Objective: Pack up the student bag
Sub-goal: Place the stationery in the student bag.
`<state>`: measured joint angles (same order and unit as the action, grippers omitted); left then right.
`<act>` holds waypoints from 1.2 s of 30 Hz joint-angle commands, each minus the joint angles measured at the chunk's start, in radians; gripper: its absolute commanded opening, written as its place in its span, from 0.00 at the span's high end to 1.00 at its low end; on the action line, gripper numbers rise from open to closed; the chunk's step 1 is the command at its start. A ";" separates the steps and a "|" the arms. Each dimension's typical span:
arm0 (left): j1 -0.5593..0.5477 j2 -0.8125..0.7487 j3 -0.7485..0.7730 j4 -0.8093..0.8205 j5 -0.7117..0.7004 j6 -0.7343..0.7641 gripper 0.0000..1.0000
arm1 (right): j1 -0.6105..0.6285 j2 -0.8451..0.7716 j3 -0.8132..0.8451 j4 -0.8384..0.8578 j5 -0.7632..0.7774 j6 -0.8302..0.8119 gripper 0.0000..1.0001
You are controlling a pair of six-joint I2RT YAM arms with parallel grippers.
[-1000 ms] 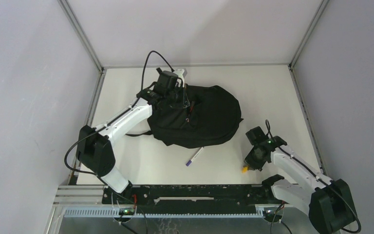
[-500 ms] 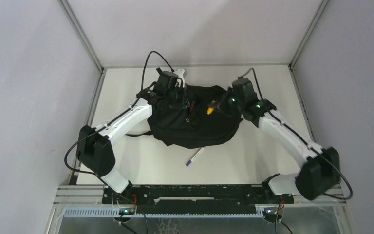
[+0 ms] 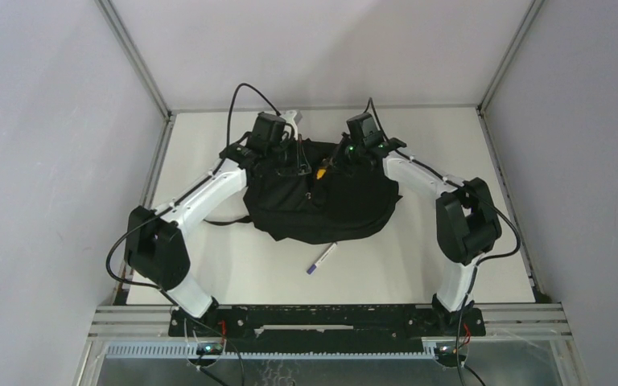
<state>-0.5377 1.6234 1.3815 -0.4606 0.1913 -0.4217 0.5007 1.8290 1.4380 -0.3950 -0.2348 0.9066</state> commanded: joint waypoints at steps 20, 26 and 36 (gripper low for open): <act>0.049 -0.011 -0.015 0.064 0.078 -0.046 1.00 | 0.021 -0.026 0.128 -0.037 -0.069 -0.116 0.38; 0.050 -0.018 -0.029 0.065 0.065 -0.035 1.00 | -0.109 -0.333 -0.128 -0.126 0.121 -0.183 0.40; 0.050 0.005 -0.015 0.074 0.091 -0.038 1.00 | -0.584 -0.723 -0.458 -0.498 0.552 -0.129 0.37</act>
<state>-0.4927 1.6295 1.3682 -0.4332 0.2462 -0.4553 0.0528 1.1255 1.0660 -0.6895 0.1135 0.7197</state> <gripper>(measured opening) 0.011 0.633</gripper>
